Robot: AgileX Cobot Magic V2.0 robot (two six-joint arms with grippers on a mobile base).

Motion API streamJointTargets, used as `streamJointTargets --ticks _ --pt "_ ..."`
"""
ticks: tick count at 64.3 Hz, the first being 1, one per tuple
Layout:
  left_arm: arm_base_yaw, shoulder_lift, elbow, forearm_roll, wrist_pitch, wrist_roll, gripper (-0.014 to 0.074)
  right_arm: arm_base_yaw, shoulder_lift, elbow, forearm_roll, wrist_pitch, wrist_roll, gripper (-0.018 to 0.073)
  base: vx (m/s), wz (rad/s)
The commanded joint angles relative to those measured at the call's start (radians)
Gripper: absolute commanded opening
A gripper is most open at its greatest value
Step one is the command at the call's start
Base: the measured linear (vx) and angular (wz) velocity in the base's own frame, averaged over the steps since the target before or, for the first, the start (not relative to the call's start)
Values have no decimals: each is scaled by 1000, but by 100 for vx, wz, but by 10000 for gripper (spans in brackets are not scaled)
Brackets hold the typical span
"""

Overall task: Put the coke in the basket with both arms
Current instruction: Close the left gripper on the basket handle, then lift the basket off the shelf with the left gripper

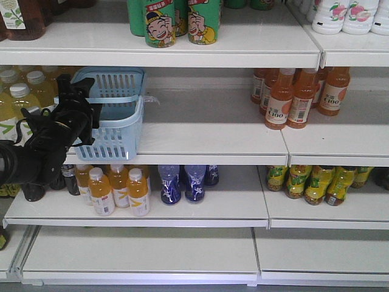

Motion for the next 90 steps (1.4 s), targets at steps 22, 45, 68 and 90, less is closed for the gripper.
streamJointTargets --ticks 22,45,68,90 --pt "1 -48 -24 79 -111 -9 -8 -6 -11 18 -10 -70 -7 -6 0 0" --pt "1 -49 -24 521 -331 -201 -7 -6 -11 18 -10 -70 -7 -6 0 0" --pt "-18 -65 -22 1126 -514 -401 -7 -6 -11 18 -10 -70 -7 -6 0 0" --pt "-161 -207 94 1274 -514 -400 -7 -6 -11 18 -10 -70 -7 -6 0 0"
